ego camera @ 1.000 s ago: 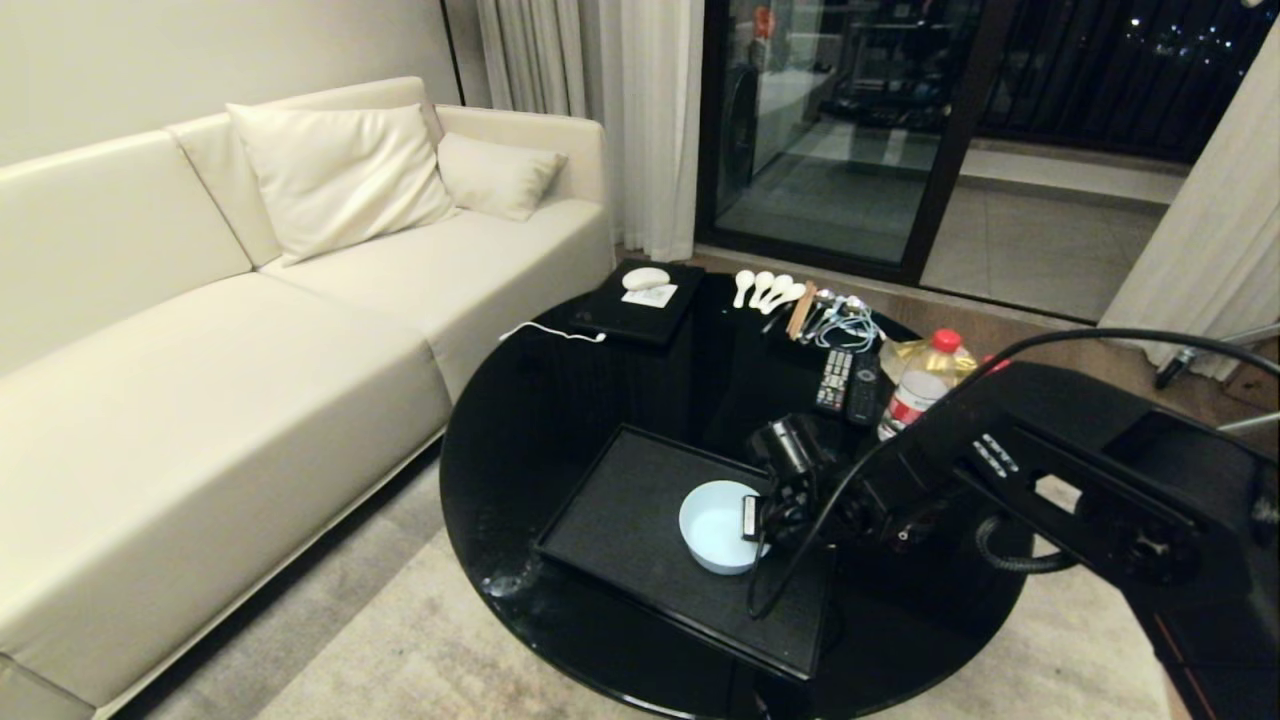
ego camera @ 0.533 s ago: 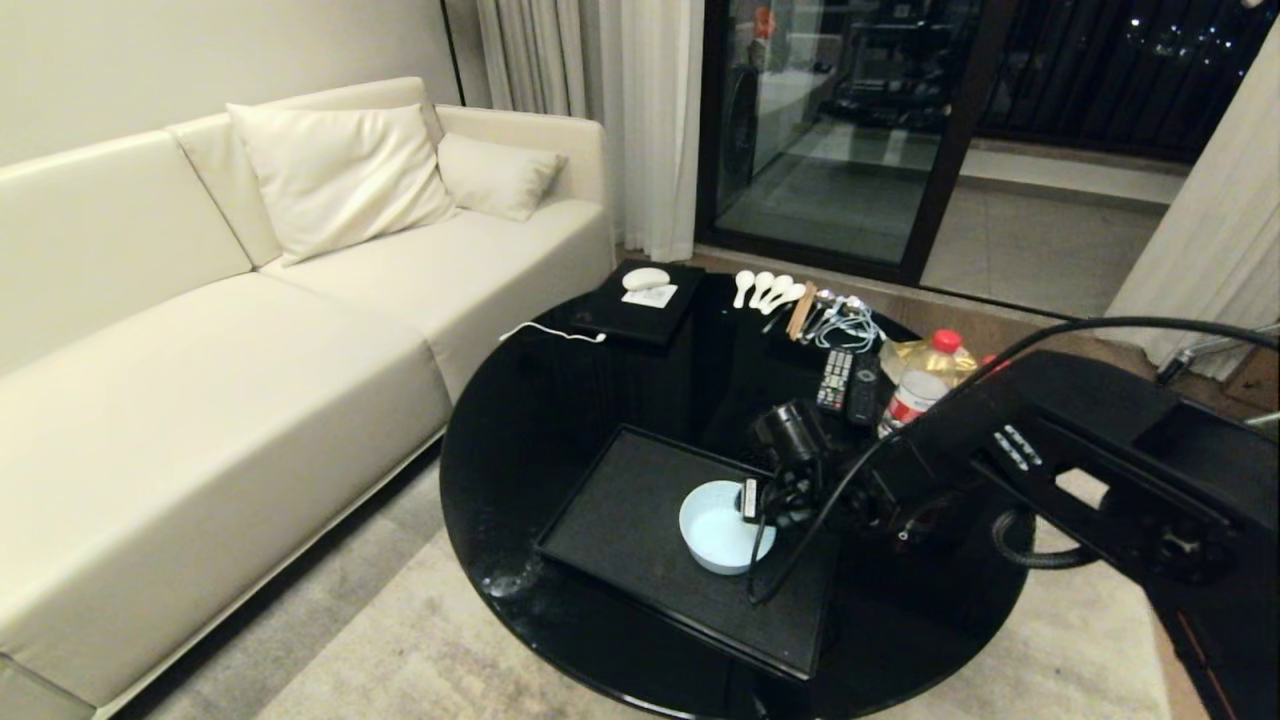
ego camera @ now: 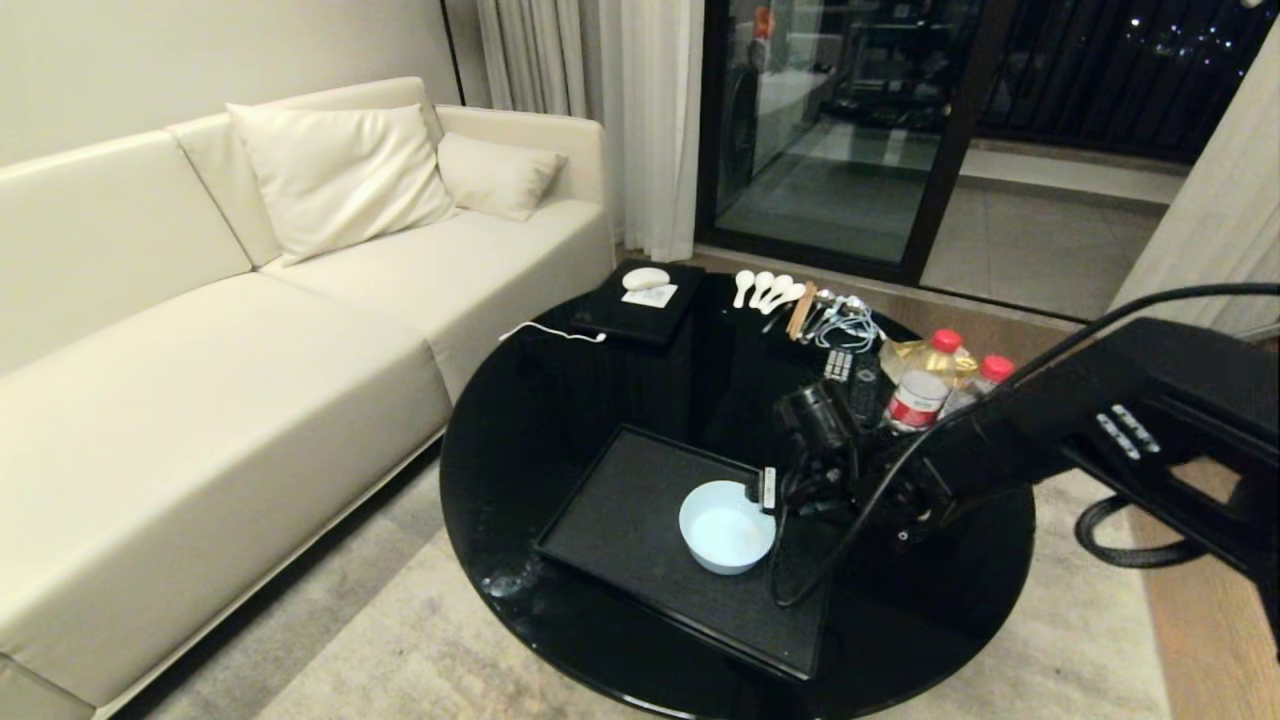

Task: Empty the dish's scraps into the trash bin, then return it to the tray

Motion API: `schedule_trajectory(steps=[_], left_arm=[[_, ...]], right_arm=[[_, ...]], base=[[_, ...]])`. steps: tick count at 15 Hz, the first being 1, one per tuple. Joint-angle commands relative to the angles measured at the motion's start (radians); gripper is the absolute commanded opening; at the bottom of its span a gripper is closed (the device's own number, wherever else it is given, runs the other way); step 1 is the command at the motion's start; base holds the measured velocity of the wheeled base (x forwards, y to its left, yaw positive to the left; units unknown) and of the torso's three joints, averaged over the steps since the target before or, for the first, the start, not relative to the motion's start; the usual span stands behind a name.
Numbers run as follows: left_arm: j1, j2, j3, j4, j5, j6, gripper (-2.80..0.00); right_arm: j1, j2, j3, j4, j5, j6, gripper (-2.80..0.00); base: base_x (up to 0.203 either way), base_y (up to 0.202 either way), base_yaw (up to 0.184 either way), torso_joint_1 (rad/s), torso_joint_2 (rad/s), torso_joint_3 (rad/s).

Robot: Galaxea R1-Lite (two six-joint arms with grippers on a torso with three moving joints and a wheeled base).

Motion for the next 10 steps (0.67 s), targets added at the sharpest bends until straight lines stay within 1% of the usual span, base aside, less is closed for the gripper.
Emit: schedule_trajectory(steps=[1,4,6,7,10], left_arm=[[0.000,0.000,0.000,0.000,0.000,0.000,-2.80],[0.000,0.000,0.000,0.000,0.000,0.000,-2.80],[0.000,0.000,0.000,0.000,0.000,0.000,-2.80],[0.000,0.000,0.000,0.000,0.000,0.000,-2.80],[0.000,0.000,0.000,0.000,0.000,0.000,-2.80]], right_arm=[[0.011,-0.097,0.099,-0.010,-0.016,0.001,0.00],[0.038,-0.157,0.212,-0.070,-0.039,0.001,0.00],[0.050,-0.191,0.253,-0.091,-0.041,0.001,0.00],[0.053,-0.206,0.268,-0.093,-0.042,0.001,-2.80],[0.061,-0.241,0.302,-0.101,-0.043,-0.001,-2.80]], base=[[0.000,0.000,0.000,0.000,0.00,0.000],[0.000,0.000,0.000,0.000,0.00,0.000],[0.000,0.000,0.000,0.000,0.00,0.000],[0.000,0.000,0.000,0.000,0.00,0.000],[0.000,0.000,0.000,0.000,0.00,0.000]])
